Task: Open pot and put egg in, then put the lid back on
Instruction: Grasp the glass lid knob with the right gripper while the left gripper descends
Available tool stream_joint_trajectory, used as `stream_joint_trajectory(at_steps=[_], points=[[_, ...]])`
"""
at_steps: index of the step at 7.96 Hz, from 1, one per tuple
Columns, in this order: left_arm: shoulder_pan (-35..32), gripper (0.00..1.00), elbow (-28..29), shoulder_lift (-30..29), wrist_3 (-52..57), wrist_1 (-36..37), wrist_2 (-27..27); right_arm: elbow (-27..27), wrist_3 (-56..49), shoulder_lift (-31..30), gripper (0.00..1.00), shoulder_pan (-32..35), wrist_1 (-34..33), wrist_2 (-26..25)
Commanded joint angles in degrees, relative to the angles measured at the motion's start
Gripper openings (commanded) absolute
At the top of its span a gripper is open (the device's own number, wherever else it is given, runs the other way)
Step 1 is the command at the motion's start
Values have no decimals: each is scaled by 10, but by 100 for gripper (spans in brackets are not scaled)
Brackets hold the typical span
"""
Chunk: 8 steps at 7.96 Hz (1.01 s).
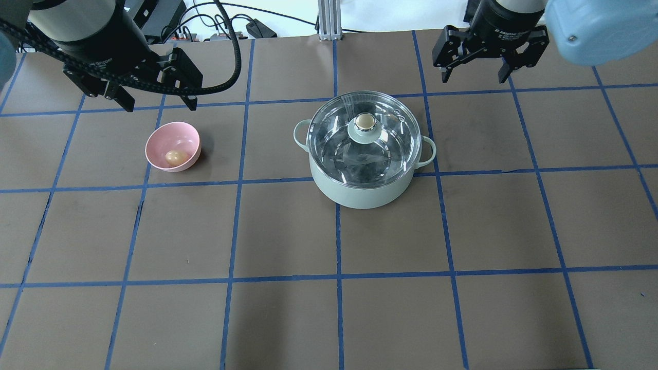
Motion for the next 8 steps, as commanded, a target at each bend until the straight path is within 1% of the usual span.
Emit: stream_joint_trajectory(at_steps=[1, 3, 4, 5, 6, 7, 8], points=[[2, 100, 1, 0, 1, 0, 0, 0, 1, 0, 100, 0, -1, -1], [15, 100, -1, -2, 11, 1, 0, -1, 0, 0, 100, 0, -2, 6], [40, 100, -3, -5, 12, 1, -1, -1, 9, 6, 100, 4, -19, 7], [67, 100, -5, -22, 10, 2, -1, -7, 62, 21, 100, 14, -48, 10], [82, 100, -5, -51, 8, 27, -1, -9, 86, 36, 100, 46, -59, 10], [92, 100, -7, -79, -7, 89, 0, -11, 121, 57, 100, 80, -82, 3], [110, 100, -8, -102, -59, 114, -1, -16, 141, 83, 100, 110, -95, 2]])
